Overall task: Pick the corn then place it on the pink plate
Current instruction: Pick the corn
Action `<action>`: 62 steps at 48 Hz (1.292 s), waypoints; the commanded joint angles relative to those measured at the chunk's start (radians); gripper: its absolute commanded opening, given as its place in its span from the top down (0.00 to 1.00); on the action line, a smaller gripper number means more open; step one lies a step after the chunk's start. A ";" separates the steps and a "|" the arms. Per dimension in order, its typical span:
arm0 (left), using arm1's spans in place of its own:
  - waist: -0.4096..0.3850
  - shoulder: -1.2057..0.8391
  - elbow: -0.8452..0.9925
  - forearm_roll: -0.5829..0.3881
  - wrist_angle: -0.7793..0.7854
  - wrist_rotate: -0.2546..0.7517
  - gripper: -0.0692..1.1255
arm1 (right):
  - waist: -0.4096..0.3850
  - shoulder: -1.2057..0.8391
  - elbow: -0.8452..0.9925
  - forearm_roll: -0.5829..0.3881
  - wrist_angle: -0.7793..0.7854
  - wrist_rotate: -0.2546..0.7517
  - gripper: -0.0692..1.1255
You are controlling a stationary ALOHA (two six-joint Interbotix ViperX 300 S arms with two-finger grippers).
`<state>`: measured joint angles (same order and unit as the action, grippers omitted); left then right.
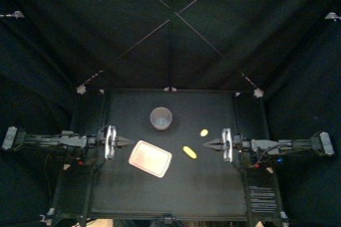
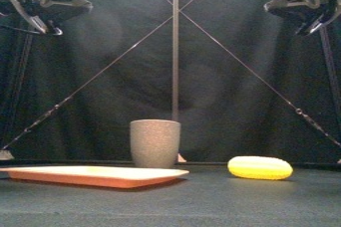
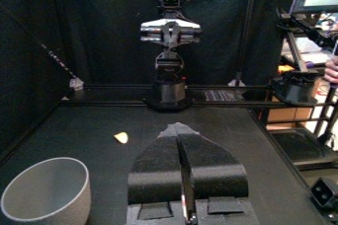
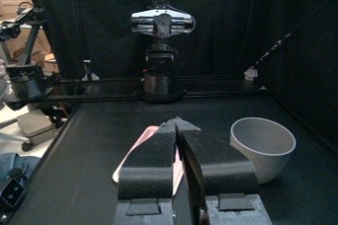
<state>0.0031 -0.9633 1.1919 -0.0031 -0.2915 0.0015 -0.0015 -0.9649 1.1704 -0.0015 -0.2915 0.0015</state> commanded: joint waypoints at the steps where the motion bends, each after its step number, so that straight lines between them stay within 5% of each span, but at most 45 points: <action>1: 0.008 -0.028 0.009 0.002 0.031 0.000 0.97 | -0.009 0.029 -0.002 0.015 -0.002 0.011 0.95; 22: 0.011 -0.124 0.005 0.002 0.081 0.000 0.96 | -0.025 0.221 -0.015 0.132 0.176 0.166 0.79; 49: 0.011 -0.124 0.005 0.005 0.091 0.002 0.96 | -0.031 0.445 -0.018 0.163 0.137 0.298 0.16; 62: 0.011 -0.124 0.006 0.005 0.092 0.002 0.96 | -0.040 0.687 -0.118 0.278 0.140 0.299 0.11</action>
<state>0.0123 -1.0876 1.2180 0.0000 -0.1948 0.0015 -0.0368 -0.3283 1.0999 0.2424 -0.1473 0.2991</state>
